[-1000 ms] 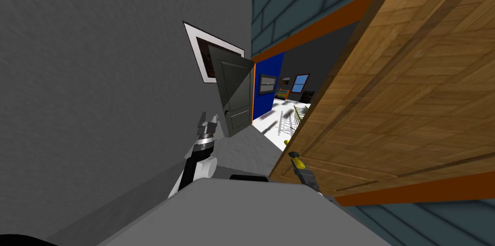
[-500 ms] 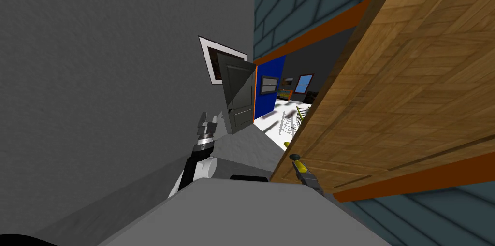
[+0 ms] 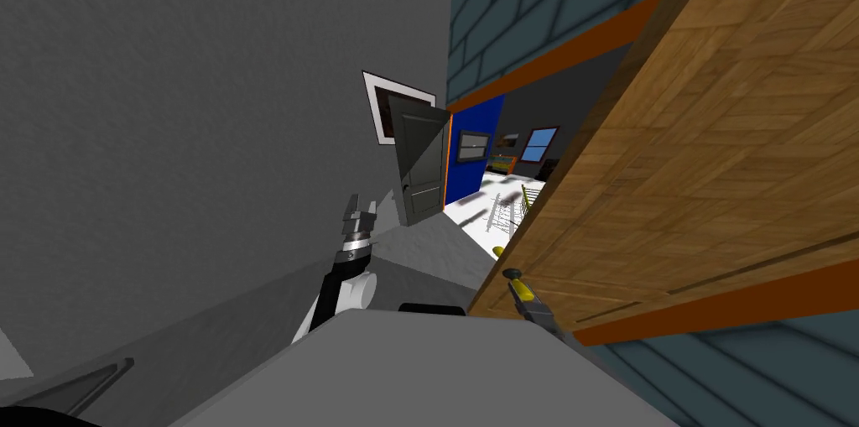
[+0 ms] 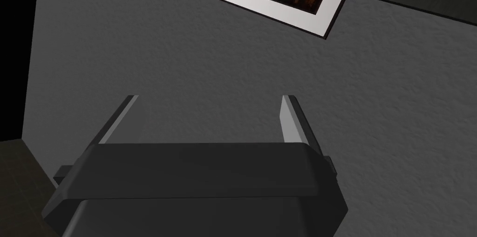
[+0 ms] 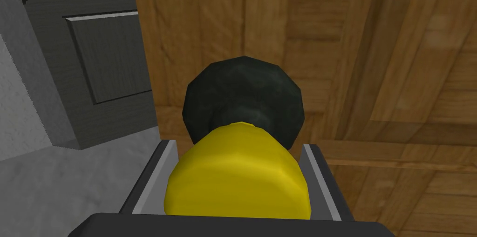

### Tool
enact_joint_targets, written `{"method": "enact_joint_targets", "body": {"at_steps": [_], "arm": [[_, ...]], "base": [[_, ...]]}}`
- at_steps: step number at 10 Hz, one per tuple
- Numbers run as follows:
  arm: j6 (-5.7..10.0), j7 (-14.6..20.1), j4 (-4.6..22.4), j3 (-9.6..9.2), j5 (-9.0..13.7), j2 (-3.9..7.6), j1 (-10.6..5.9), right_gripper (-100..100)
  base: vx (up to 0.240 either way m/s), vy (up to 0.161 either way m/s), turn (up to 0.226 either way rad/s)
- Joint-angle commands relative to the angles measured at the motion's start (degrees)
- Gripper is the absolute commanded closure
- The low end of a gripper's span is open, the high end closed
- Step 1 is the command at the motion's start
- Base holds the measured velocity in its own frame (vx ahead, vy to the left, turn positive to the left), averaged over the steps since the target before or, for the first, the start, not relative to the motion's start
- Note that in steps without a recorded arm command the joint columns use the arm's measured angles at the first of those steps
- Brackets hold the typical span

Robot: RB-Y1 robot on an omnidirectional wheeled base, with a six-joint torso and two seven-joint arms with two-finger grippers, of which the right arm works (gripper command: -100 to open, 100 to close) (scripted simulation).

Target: Pull the door open

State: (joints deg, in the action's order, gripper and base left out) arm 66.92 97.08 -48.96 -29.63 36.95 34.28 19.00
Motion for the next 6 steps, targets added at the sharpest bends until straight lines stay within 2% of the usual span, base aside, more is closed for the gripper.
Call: {"method": "enact_joint_targets", "body": {"at_steps": [1, 6], "arm": [[1.10, 0.66, 0.72, -0.41, -0.22, 0.39, 0.09, 100], [3.54, 2.38, 2.79, -1.67, -0.90, 1.17, -0.20, 100]], "base": [[-0.201, -0.060, 0.170], [-0.200, -0.028, 0.125]]}}
